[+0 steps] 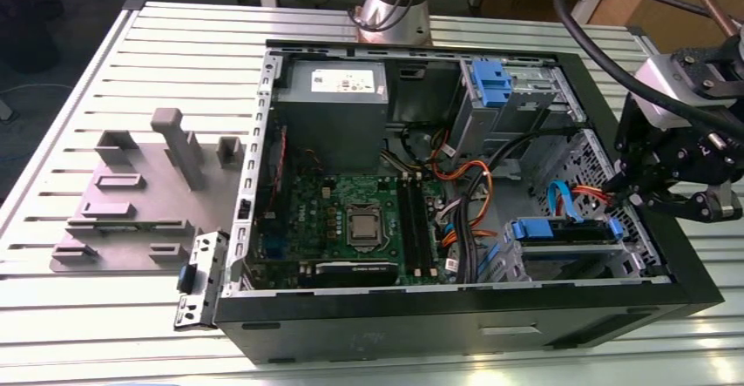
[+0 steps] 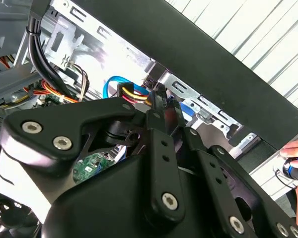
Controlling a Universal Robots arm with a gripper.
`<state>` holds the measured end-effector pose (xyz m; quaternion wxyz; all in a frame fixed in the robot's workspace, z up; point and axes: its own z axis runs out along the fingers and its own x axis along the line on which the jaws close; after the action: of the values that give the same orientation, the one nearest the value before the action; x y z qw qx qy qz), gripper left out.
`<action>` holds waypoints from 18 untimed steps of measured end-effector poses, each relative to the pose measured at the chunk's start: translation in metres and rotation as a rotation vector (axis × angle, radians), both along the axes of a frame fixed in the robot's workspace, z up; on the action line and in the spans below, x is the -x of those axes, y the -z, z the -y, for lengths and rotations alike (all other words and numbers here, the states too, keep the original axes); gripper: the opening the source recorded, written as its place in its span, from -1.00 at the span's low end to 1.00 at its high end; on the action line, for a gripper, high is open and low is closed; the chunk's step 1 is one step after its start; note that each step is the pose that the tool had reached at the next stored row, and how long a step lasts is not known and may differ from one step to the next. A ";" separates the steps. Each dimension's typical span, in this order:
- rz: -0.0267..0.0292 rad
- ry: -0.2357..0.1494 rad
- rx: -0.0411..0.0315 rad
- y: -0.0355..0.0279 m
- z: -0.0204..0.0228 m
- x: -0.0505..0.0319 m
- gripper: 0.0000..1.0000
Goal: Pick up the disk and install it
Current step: 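Insert the second disk wire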
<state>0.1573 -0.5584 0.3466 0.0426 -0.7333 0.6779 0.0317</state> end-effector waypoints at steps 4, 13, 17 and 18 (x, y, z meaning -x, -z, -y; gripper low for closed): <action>-0.0001 0.000 0.0002 0.0000 0.0000 0.0000 -0.53; 0.0000 0.000 0.0001 0.0002 0.0000 0.0000 -0.25; 0.0000 -0.028 0.0000 0.0003 0.0000 0.0000 -0.25; 0.0000 -0.041 0.0001 0.0003 0.0000 0.0000 -0.25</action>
<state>0.1573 -0.5584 0.3463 0.0420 -0.7469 0.6628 0.0325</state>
